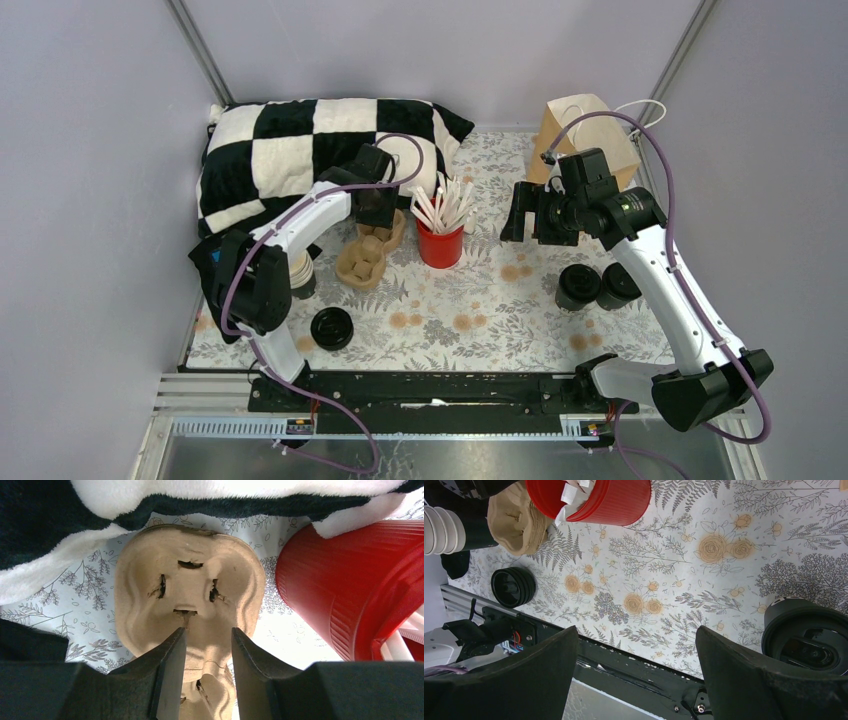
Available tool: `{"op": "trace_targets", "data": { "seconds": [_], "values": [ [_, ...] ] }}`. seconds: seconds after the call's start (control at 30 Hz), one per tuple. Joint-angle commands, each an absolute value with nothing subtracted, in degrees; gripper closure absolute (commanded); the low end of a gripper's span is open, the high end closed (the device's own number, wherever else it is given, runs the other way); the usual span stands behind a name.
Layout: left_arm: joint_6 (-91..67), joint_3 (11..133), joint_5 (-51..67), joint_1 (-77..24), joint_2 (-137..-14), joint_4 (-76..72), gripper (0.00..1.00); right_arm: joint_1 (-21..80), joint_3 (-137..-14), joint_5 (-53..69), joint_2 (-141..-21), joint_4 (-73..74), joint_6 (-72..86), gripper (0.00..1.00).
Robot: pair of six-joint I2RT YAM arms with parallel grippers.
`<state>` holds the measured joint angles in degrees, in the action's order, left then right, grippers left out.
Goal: Pack the takeout coffee
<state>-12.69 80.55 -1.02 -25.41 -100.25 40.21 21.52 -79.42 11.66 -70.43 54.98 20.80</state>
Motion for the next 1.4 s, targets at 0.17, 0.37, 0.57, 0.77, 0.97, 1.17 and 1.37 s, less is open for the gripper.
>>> {"op": "trace_targets", "data": {
  "seconds": [0.17, 0.37, 0.57, 0.77, 0.97, 1.17, 1.37],
  "values": [
    [-13.9, 82.29, 7.34, -24.65, -99.81, 39.01, 0.51, 21.36, -79.16, 13.05, -69.26, 55.03, 20.66, 0.08],
    [-16.32, 81.11, 9.21, -24.7, -101.28, 36.77, 0.5, 21.36, -79.02, 13.18, -69.17, 54.89, 20.74, 0.08],
    [-17.22, 81.92, 9.06, -24.71, -103.89, 35.51, 0.5, 21.36, -78.84, 13.11, -68.77, 55.15, 20.83, 0.08],
    [-16.83, 82.09, 8.19, -24.46, -104.81, 35.59, 0.56, 21.33, -78.49, 12.9, -68.3, 55.39, 20.94, 0.08],
    [-17.66, 82.08, 9.66, -23.89, -104.92, 35.38, 0.67, 21.36, -78.56, 13.27, -68.64, 55.19, 20.9, 0.08],
    [-17.11, 82.29, 9.68, -23.9, -105.06, 35.41, 0.78, 21.36, -78.57, 13.49, -68.89, 55.15, 20.92, 0.08],
    [-15.93, 83.0, 7.46, -23.91, -103.17, 36.35, 0.89, 21.27, -78.57, 13.54, -68.97, 55.11, 20.83, 0.08]
  ]
}}
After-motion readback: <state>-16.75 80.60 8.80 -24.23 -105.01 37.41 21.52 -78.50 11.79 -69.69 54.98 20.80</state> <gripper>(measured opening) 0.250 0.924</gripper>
